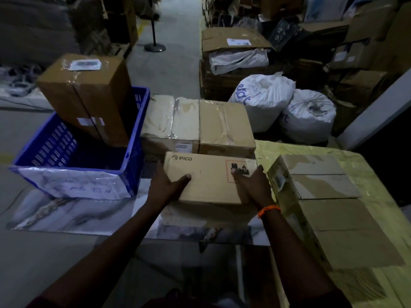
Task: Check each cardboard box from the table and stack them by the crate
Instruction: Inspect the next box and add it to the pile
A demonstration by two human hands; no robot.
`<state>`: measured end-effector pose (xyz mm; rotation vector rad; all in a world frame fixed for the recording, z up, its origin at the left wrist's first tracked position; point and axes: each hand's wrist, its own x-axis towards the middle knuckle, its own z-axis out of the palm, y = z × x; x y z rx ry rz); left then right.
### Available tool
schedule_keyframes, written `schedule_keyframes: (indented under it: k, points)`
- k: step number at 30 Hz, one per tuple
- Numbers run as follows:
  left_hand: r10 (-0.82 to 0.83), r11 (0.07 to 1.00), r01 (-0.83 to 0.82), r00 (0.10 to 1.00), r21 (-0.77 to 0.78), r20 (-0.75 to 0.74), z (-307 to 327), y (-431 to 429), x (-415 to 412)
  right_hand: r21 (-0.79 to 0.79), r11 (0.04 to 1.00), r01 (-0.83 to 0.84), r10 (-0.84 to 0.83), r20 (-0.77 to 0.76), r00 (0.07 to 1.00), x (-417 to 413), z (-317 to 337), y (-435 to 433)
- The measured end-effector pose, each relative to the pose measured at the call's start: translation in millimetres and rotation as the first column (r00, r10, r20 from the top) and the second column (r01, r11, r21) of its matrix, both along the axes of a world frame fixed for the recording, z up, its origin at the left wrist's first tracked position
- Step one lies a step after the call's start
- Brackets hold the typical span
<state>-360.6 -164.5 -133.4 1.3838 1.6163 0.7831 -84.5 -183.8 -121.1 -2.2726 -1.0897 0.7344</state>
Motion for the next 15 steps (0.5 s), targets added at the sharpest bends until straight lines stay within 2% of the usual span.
schedule_keyframes:
  k: [2, 6, 9, 12, 15]
  points:
    - [-0.033, 0.999, 0.032, 0.999, 0.019, 0.030, 3.9, -4.2, 0.3, 0.056, 0.998, 0.026, -0.018, -0.140, 0.990, 17.2, -13.1, 1.2]
    - [-0.014, 1.000, 0.012, 0.998, 0.023, 0.060, 7.6, -10.8, 0.4, 0.135, 0.982, 0.129, -0.098, -0.211, 0.972, 19.3, -13.3, -10.9]
    - [-0.005, 0.994, -0.006, 0.994, 0.106, 0.106, 12.2, -16.1, -2.9, 0.187, 0.943, 0.275, -0.224, -0.253, 0.941, 14.7, 2.2, -23.0]
    - [0.013, 0.986, -0.041, 0.985, 0.160, 0.174, 16.5, -22.6, -7.3, 0.214, 0.915, 0.341, -0.271, -0.298, 0.915, 17.6, 8.8, -36.6]
    - [0.067, 0.990, -0.097, 0.961, 0.100, 0.267, 22.8, -32.6, -11.2, 0.208, 0.914, 0.348, -0.273, -0.320, 0.907, 17.4, 8.6, -52.3]
